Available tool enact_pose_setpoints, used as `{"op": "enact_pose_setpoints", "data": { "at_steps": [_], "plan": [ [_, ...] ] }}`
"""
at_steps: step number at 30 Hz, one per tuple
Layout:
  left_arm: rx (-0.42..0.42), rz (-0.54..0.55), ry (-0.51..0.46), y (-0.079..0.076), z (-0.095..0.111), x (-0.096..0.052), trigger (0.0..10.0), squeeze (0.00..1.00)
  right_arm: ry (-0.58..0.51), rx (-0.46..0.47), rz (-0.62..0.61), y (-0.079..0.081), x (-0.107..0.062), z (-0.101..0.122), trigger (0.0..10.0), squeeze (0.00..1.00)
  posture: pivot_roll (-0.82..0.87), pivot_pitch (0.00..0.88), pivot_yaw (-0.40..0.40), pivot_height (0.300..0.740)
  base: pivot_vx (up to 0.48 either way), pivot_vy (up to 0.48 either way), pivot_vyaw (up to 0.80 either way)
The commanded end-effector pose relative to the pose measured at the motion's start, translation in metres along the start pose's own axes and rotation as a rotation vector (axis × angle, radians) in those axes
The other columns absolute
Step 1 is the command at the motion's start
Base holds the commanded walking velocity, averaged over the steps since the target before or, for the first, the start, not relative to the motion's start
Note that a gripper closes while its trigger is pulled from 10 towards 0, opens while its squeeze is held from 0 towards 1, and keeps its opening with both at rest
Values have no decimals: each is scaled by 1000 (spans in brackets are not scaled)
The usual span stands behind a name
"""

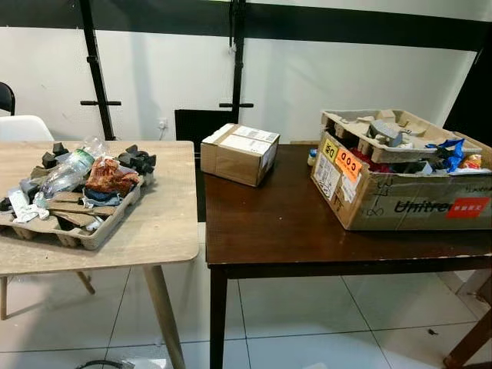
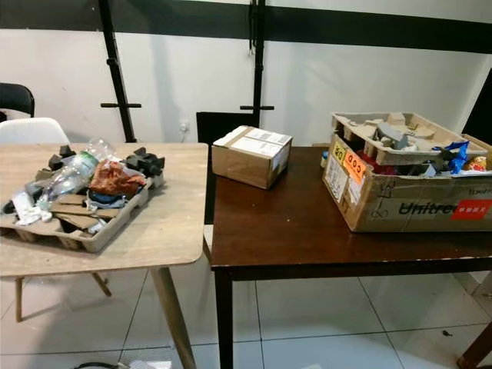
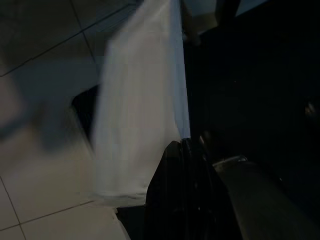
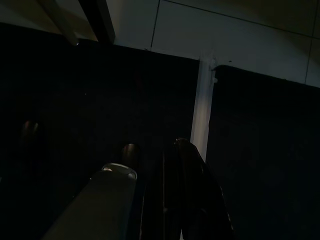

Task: Picking trash to rubbish bin

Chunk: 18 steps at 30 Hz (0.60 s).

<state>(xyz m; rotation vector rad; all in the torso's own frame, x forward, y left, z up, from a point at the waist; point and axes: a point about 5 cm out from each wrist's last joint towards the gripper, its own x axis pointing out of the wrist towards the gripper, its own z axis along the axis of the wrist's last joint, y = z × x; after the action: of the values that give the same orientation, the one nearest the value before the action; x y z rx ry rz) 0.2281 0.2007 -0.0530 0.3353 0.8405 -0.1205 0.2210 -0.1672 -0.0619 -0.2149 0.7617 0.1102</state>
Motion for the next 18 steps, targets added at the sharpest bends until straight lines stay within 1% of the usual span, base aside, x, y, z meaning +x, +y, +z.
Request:
{"op": "enact_pose_setpoints", "data": {
  "at_steps": [1,5,9,13,17,18],
  "plan": [
    [4,1,7,-3,-2,0,10000,0,25,4,-7,0,-2,-8,10000,0,1,67,-32,740,0,0,0],
    [-18,14,-36,-1,7,2,10000,0,-24,21,-16,-1,-1,0,10000,0,5,52,-30,740,0,0,0],
    [-15,29,-64,5,19,3,10000,0,-69,37,-28,-4,2,13,10000,0,10,35,-28,740,0,0,0],
    [-12,40,-86,10,29,5,10000,0,-82,41,-38,-7,4,22,10000,0,11,26,-26,740,0,0,0],
    [-10,44,-95,11,33,5,10000,0,-88,42,-39,-7,5,25,10000,0,11,22,-21,740,0,0,0],
    [-2,42,-100,11,36,6,10000,0,-93,19,-33,-8,6,29,10000,0,11,28,-15,740,0,0,0]
  ]
}}
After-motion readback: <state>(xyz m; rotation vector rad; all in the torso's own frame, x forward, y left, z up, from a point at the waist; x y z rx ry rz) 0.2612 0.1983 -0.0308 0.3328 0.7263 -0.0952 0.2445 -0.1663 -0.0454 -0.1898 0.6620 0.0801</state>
